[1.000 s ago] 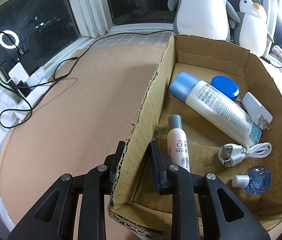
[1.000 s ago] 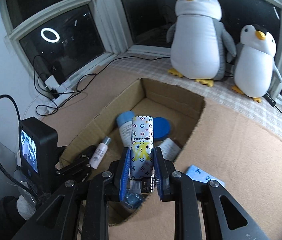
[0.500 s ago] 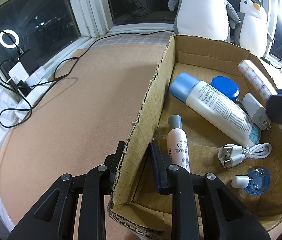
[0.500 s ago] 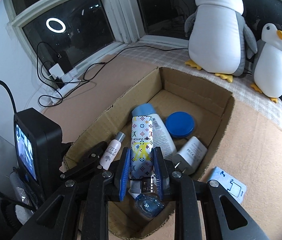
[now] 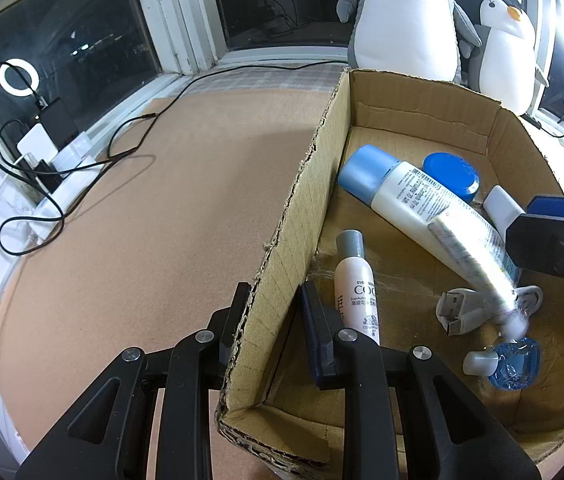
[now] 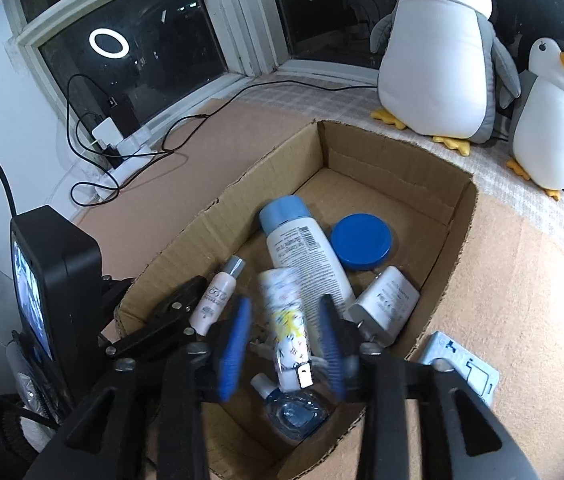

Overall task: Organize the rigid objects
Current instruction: 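Carry the patterned tube into the box and open the right gripper, then move the right gripper to the black cylinder and grasp it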

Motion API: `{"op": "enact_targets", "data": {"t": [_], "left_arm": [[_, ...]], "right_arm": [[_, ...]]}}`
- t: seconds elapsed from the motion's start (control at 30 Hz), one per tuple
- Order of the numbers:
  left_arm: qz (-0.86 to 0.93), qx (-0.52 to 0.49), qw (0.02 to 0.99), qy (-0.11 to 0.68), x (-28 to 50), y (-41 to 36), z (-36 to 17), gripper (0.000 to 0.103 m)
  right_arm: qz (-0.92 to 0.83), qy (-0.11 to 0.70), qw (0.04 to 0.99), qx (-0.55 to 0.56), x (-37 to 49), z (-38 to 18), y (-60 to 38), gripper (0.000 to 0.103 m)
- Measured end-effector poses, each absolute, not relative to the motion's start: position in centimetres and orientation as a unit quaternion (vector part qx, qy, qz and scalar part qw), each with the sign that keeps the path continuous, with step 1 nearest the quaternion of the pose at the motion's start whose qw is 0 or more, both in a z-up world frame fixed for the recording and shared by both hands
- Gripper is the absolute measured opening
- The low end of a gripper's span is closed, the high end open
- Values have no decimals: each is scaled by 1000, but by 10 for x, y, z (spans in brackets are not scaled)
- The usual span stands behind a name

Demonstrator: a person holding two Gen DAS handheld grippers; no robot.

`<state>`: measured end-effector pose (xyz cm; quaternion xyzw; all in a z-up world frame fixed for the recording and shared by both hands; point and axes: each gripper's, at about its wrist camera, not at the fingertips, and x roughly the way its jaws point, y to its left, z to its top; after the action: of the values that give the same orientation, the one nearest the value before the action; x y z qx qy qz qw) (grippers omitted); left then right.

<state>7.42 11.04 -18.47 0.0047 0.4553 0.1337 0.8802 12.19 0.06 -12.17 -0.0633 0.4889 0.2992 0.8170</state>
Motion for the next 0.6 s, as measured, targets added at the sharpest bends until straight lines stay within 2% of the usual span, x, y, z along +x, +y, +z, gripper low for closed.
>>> {"op": "enact_targets", "data": {"t": [0.2, 0.37, 0.47, 0.6], "left_arm": [[134, 4, 880, 455, 74, 110, -185, 22], [134, 4, 880, 455, 74, 110, -185, 22], [134, 4, 880, 455, 74, 110, -185, 22], [134, 4, 880, 455, 74, 110, -185, 22]], "right_arm": [[296, 488, 819, -64, 123, -121, -2, 53], [292, 486, 822, -66, 123, -121, -3, 56], [289, 485, 823, -69, 122, -120, -4, 63], [287, 483, 824, -69, 122, -118, -6, 64]]}}
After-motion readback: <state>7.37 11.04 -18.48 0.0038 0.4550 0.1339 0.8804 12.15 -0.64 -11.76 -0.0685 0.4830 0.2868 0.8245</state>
